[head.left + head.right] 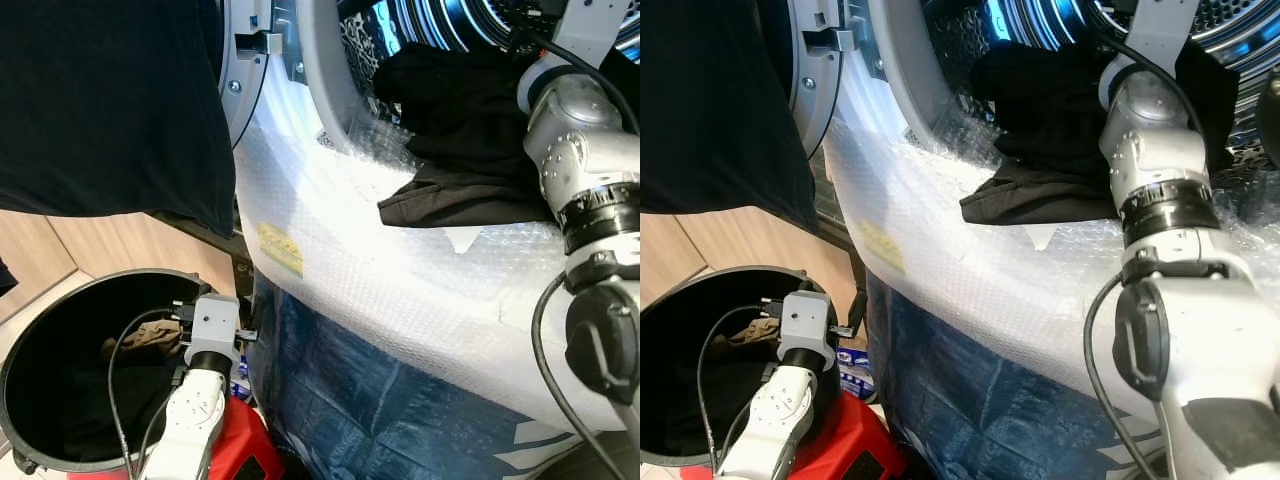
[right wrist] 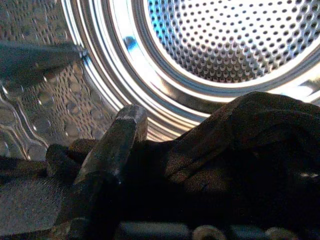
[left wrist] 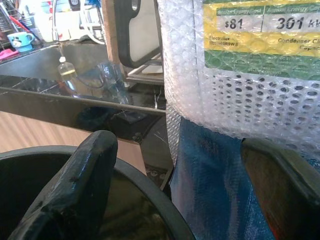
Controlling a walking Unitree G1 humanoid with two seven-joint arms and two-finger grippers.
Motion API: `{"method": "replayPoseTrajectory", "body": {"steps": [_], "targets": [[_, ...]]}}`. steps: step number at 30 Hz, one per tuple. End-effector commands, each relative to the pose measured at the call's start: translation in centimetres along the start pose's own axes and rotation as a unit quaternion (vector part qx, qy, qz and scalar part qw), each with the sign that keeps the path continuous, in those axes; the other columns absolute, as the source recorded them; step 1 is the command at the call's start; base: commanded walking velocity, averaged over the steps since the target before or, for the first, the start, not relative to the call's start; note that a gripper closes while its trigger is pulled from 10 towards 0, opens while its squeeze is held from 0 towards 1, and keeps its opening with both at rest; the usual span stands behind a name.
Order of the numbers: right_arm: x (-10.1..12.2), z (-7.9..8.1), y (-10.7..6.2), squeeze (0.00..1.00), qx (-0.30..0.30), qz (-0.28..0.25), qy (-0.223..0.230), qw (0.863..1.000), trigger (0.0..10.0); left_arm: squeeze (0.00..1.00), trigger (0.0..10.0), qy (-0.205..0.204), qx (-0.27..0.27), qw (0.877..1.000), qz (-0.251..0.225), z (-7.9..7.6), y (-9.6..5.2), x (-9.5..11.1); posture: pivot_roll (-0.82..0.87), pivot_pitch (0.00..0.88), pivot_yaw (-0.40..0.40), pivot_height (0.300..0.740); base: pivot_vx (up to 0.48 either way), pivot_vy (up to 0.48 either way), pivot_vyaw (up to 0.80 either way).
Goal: Clothes washing
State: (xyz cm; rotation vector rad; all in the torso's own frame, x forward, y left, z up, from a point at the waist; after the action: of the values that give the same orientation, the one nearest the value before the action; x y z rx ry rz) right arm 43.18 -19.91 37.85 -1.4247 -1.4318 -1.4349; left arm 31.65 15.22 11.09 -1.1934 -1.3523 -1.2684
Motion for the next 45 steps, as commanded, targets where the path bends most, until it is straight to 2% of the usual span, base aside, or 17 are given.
{"method": "replayPoseTrajectory", "body": {"steps": [1,7,13,15,18,20,21,24,25,26,30,32,34,37,43,44,45], "targets": [[0.1,-0.5,-0.8,1.0,-0.007,-0.001,0.013,1.0,10.0,0.0,10.0,0.0,-0.003,1.0,0.002,-0.2,-0.2,0.0,-0.02,0.096,-0.085,0.74,0.0,0.0,0.0],[0.9,-2.3,-3.6,1.0,-0.03,-0.024,0.017,0.999,10.0,0.0,10.0,-0.002,0.002,1.0,0.003,-0.2,-0.4,-0.2,-0.02,0.091,-0.103,0.74,0.0,0.0,0.0],[1.1,-2.5,-5.6,1.0,-0.029,-0.047,0.018,0.998,10.0,0.0,10.0,-0.002,0.0,1.0,0.004,-0.3,-0.6,-0.3,-0.02,0.085,-0.102,0.74,0.0,0.0,0.0],[0.8,-2.4,-6.2,1.0,-0.025,-0.039,0.009,0.999,10.0,0.0,10.0,-0.002,-0.001,1.0,0.005,-0.3,-0.6,-0.3,-0.02,0.079,-0.099,0.74,0.0,0.0,0.0],[1.2,-2.5,-6.8,1.0,-0.016,-0.047,0.024,0.998,10.0,0.0,10.0,-0.001,-0.002,1.0,0.004,-0.3,-0.6,-0.3,-0.02,0.079,-0.099,0.74,0.0,0.0,0.0],[1.9,-2.6,-7.4,1.0,-0.012,-0.069,0.028,0.997,10.0,0.0,10.0,-0.001,-0.003,1.0,0.004,-0.3,-0.6,-0.3,-0.01,0.072,-0.1,0.74,0.0,0.0,0.0],[3.2,-2.9,-8.2,1.0,-0.002,-0.108,0.047,0.993,10.0,0.0,10.0,-0.001,-0.003,1.0,0.003,-0.3,-0.5,-0.3,-0.01,0.072,-0.1,0.74,0.0,0.0,0.0],[4.7,-3.0,-9.2,1.0,0.015,-0.155,0.061,0.986,10.0,0.0,10.0,-0.002,-0.004,1.0,0.003,-0.3,-0.5,-0.2,-0.02,0.067,-0.099,0.74,0.0,0.0,0.0],[4.9,-2.8,-9.5,0.53,0.031,-0.165,0.066,0.984,10.0,0.0,10.0,-0.002,-0.005,1.0,0.003,-0.4,-0.5,-0.2,-0.02,0.067,-0.099,0.74,0.0,0.0,0.0],[5.2,-2.4,-10.2,0.0,0.055,-0.182,0.075,0.979,10.0,0.0,10.0,-0.001,-0.008,1.0,0.003,-0.4,-0.5,-0.3,-0.02,0.063,-0.098,0.74,0.0,0.0,0.0],[5.3,-2.0,-11.2,0.0,0.086,-0.195,0.098,0.972,10.0,0.0,10.0,-0.002,-0.009,1.0,0.004,-0.5,-0.5,-0.3,-0.02,0.062,-0.094,0.74,0.0,0.0,0.0],[5.1,-1.9,-12.3,0.0,0.124,-0.208,0.127,0.962,10.0,0.0,10.0,-0.001,-0.011,1.0,0.004,-0.5,-0.4,-0.2,-0.02,0.062,-0.093,0.74,0.0,0.0,0.0],[5.1,-2.0,-12.6,0.0,0.129,-0.211,0.126,0.961,10.0,0.0,10.0,-0.001,-0.012,1.0,0.004,-0.4,-0.4,-0.2,-0.02,0.065,-0.092,0.74,0.0,0.0,0.0],[5.1,-2.0,-13.0,0.0,0.134,-0.21,0.155,0.956,10.0,0.0,10.0,0.0,-0.012,1.0,0.004,-0.4,-0.4,-0.2,-0.02,0.068,-0.088,0.74,0.0,0.0,0.0],[4.0,-1.8,-12.5,0.0,0.113,-0.177,0.129,0.969,10.0,0.0,10.0,0.001,-0.018,1.0,0.005,-0.7,-0.2,-0.2,-0.03,0.068,-0.083,0.74,0.0,0.0,0.0],[3.1,-1.7,-12.1,0.0,0.103,-0.148,0.088,0.98,10.0,0.0,10.0,0.001,-0.018,1.0,0.004,-0.7,-0.2,-0.1,-0.03,0.068,-0.083,0.74,0.0,0.0,0.0],[2.5,-1.6,-11.9,0.12,0.098,-0.131,0.06,0.985,10.0,0.0,10.0,0.0,-0.016,1.0,0.003,-0.6,-0.2,-0.1,-0.02,0.07,-0.085,0.74,0.0,0.0,0.0]]}}
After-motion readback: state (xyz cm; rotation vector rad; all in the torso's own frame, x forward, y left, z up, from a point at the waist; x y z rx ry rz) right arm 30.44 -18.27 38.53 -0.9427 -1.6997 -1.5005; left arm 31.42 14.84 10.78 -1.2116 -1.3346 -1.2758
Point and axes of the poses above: a point about 5 cm out from each wrist's last joint towards the gripper, its own y axis pointing out of the wrist towards the gripper, its own x axis along the axis of the wrist's last joint, z = x × y, the point moved 2 cm from there along y, pointing out of the wrist towards the gripper, and after that the axes turned 13 degrees about -y, right-handed, at the moved point
